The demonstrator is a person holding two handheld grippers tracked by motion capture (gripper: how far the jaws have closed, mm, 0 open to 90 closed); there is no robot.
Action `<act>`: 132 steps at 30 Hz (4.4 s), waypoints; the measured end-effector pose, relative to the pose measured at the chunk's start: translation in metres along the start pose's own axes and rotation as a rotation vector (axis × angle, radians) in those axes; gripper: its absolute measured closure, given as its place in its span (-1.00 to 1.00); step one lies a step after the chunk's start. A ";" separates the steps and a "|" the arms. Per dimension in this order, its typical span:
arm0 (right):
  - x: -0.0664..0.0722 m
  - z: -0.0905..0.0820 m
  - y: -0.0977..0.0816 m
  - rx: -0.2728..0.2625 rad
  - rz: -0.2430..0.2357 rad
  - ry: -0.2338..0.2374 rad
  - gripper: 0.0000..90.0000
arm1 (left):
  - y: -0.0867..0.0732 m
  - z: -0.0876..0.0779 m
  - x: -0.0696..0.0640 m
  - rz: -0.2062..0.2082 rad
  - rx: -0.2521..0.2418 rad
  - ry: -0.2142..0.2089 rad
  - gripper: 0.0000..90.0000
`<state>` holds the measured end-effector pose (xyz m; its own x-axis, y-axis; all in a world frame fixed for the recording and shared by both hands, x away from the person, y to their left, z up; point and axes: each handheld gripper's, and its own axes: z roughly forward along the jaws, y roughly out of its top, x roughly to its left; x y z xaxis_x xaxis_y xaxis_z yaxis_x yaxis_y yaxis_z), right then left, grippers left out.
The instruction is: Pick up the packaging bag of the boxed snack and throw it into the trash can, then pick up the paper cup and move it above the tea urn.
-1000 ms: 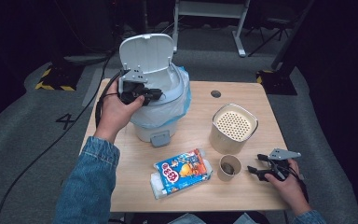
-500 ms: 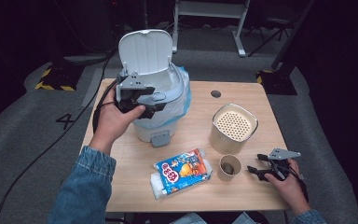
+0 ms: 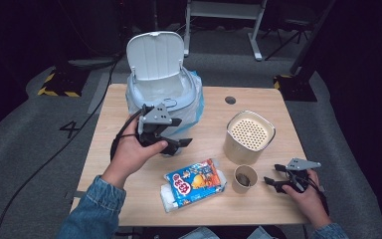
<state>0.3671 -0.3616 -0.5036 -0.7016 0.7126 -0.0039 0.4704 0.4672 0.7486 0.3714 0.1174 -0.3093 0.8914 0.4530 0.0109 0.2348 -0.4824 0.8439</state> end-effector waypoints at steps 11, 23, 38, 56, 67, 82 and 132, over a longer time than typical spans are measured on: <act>0.000 0.000 0.000 0.000 0.000 0.000 -0.42 | -0.042 0.041 -0.003 -0.047 0.072 -0.021 -0.31; 0.000 0.000 0.000 0.000 0.000 0.000 -0.42 | -0.082 0.083 0.009 -0.142 0.116 -0.033 -0.34; 0.000 0.000 0.000 0.000 0.000 0.000 -0.42 | -0.106 0.131 0.009 -0.159 0.327 -0.144 -0.09; 0.000 0.000 0.000 0.000 0.000 0.000 -0.42 | -0.094 0.119 0.013 -0.215 0.315 -0.262 0.97; 0.000 0.000 0.000 0.000 0.000 0.000 -0.42 | -0.064 0.076 0.005 -0.149 0.165 -0.208 0.97; 0.000 0.000 0.000 0.000 0.000 0.000 -0.42 | -0.036 0.033 0.007 -0.115 -0.123 -0.125 0.98; 0.000 0.000 0.000 0.000 0.000 0.000 -0.42 | 0.078 -0.026 0.058 -0.133 -0.394 0.128 0.98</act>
<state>0.3671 -0.3616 -0.5036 -0.7013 0.7128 -0.0039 0.4705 0.4670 0.7487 0.4313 0.1249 -0.2287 0.8024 0.5932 -0.0661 0.1564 -0.1022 0.9824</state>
